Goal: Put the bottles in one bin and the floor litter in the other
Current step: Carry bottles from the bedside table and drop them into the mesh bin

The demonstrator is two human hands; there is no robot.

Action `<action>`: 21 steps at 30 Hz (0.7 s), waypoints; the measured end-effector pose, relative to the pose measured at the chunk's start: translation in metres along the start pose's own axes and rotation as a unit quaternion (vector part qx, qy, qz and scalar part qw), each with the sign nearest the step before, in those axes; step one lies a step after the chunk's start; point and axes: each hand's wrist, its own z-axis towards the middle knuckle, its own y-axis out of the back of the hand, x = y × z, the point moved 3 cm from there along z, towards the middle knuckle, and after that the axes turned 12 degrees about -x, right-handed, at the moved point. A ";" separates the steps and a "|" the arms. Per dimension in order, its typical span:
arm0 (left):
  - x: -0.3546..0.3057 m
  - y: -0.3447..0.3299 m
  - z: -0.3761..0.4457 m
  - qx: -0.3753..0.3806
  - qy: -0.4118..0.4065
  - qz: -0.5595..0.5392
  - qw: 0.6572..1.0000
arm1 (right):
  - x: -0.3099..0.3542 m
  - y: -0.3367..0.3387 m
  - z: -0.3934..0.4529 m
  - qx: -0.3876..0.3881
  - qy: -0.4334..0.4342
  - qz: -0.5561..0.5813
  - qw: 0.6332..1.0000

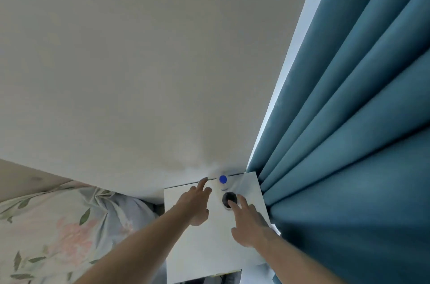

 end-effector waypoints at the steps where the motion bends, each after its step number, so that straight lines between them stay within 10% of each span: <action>1: -0.001 -0.002 0.013 0.000 -0.008 0.008 1.000 | 0.000 -0.004 0.011 -0.008 0.007 0.000 1.000; 21: -0.011 -0.059 0.087 0.019 -0.099 -0.036 0.994 | -0.031 -0.078 0.014 -0.150 -0.105 0.220 0.958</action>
